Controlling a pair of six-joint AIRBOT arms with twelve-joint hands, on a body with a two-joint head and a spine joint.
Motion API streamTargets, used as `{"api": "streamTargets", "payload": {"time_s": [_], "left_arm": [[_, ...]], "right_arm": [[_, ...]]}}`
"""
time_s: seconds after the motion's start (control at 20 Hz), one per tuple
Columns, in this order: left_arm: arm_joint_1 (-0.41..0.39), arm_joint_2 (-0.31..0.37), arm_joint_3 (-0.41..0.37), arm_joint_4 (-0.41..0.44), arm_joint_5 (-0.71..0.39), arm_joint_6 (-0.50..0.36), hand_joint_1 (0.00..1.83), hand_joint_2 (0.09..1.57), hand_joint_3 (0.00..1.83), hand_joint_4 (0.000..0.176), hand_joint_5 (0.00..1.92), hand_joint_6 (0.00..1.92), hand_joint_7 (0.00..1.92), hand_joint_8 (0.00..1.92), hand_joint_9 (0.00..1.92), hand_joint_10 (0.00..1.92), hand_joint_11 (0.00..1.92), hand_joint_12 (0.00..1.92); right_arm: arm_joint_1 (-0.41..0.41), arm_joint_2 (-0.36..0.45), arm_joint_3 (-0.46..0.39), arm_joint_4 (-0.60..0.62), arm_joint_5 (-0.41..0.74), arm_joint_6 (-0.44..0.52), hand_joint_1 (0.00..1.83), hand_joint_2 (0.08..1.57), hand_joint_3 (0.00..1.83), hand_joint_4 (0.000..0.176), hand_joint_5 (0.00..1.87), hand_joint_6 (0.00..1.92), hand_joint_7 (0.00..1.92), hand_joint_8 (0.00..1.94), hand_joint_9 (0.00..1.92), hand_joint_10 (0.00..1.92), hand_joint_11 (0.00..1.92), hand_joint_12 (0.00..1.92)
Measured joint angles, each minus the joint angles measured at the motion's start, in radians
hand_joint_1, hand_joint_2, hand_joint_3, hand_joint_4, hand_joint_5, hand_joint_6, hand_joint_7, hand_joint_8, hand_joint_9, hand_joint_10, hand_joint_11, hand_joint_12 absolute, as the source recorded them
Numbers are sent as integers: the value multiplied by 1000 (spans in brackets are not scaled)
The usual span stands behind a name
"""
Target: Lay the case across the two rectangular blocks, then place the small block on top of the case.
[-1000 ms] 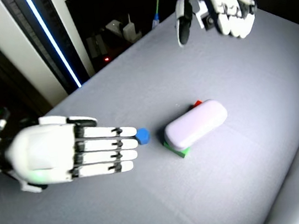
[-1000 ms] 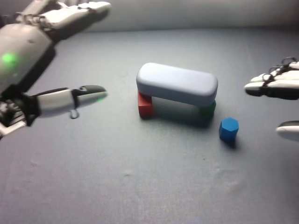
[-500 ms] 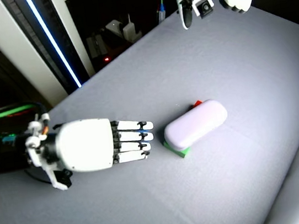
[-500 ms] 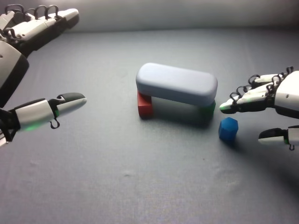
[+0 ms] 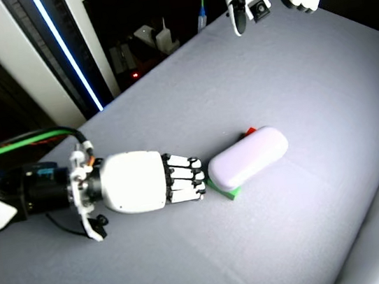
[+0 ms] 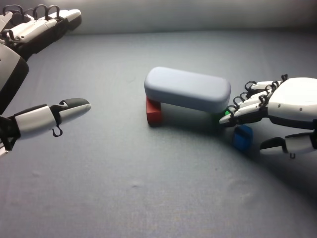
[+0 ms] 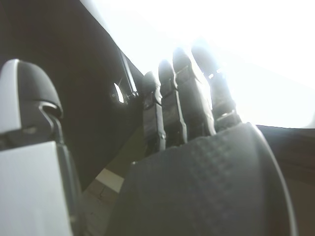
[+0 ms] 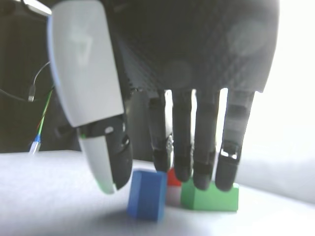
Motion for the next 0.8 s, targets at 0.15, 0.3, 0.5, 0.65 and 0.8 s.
{"api": "streamTargets", "payload": {"time_s": [0.15, 0.3, 0.5, 0.65, 0.8], "left_arm": [[0, -2, 1, 0, 0, -2, 980, 971, 2, 0, 381, 1, 387, 2, 406, 4, 12, 1176], [0, -2, 3, -1, 3, -3, 985, 977, 4, 0, 381, 1, 383, 0, 398, 0, 13, 1178], [0, -2, 3, 0, 6, -5, 993, 976, 1, 0, 382, 0, 384, 2, 395, 3, 0, 1196], [0, -7, 3, 0, 6, -5, 978, 979, 2, 0, 380, 0, 391, 4, 413, 10, 5, 1207], [0, -7, 3, -2, 6, -6, 982, 979, 2, 0, 364, 0, 410, 9, 434, 16, 0, 1203]], "right_arm": [[13, -16, 9, -19, -18, 2, 1112, 1183, 0, 0, 452, 1, 430, 0, 442, 1, 68, 912], [24, -24, 16, -39, -33, 3, 1173, 1153, 0, 0, 510, 4, 490, 6, 492, 9, 119, 879], [24, -36, 20, -43, -40, 7, 1197, 1175, 2, 0, 790, 1128, 909, 1146, 961, 174, 477, 1290], [31, -40, 24, -41, -26, 5, 1208, 1153, 0, 0, 855, 1098, 958, 1108, 979, 349, 509, 1398], [31, -40, 24, -41, -24, 6, 1226, 1114, 2, 0, 955, 946, 1013, 1031, 937, 739, 626, 1437]]}}
